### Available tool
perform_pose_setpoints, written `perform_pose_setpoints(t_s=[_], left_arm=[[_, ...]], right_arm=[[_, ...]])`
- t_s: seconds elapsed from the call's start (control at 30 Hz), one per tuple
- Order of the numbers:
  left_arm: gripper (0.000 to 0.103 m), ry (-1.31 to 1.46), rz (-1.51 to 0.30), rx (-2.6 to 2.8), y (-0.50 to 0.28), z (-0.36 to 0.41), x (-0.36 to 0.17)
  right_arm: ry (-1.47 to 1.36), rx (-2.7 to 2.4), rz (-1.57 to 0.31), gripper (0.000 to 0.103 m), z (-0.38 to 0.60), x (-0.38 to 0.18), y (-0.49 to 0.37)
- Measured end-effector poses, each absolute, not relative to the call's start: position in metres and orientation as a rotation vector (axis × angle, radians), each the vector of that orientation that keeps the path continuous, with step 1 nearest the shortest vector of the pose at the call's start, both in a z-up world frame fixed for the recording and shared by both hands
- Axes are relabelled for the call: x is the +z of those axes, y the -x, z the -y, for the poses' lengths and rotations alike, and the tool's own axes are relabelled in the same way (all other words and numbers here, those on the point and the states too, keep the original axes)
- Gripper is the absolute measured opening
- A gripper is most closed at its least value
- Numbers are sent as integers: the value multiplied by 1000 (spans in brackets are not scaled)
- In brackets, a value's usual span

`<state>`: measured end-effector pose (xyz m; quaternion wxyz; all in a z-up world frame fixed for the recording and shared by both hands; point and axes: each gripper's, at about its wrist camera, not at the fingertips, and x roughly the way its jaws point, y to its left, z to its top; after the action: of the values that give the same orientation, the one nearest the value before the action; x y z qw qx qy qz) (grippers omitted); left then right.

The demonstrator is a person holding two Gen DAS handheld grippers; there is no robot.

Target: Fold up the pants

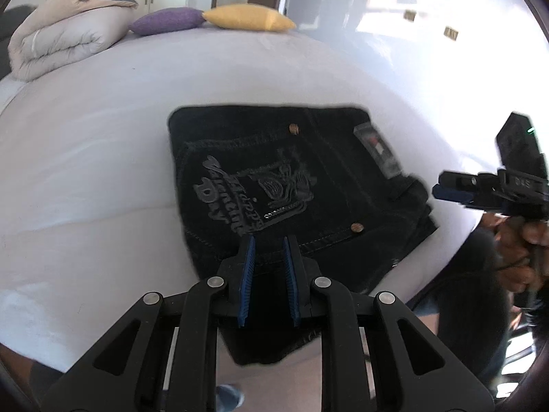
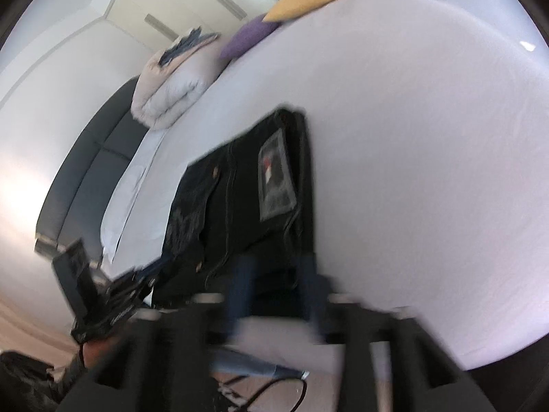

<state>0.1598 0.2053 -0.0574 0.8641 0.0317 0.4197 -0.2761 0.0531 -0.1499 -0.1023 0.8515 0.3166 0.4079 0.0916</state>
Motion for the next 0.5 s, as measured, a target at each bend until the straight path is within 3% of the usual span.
perform_pose_setpoints(t_s=[0.03, 0.07, 0.1, 0.13, 0.17, 0.5], left_arm=[[22, -54, -875, -569, -160, -211, -54], [37, -38, -873, -562, -161, -217, -52], [71, -14, -873, -552, -165, -225, -51], [83, 13, -868, -535, -169, -233, -51], [88, 44, -859, -512, -174, -242, -50], [88, 247, -1032, -586, -239, -248, -80]], right_arm=[[-671, 185, -850, 66, 156, -100, -56], [-670, 172, -856, 66, 160, -100, -61], [-668, 160, -868, 66, 164, -101, -67], [-672, 165, -882, 66, 167, -103, -74], [-680, 176, -895, 66, 170, -106, -81], [-737, 232, -1010, 65, 162, -130, -145]])
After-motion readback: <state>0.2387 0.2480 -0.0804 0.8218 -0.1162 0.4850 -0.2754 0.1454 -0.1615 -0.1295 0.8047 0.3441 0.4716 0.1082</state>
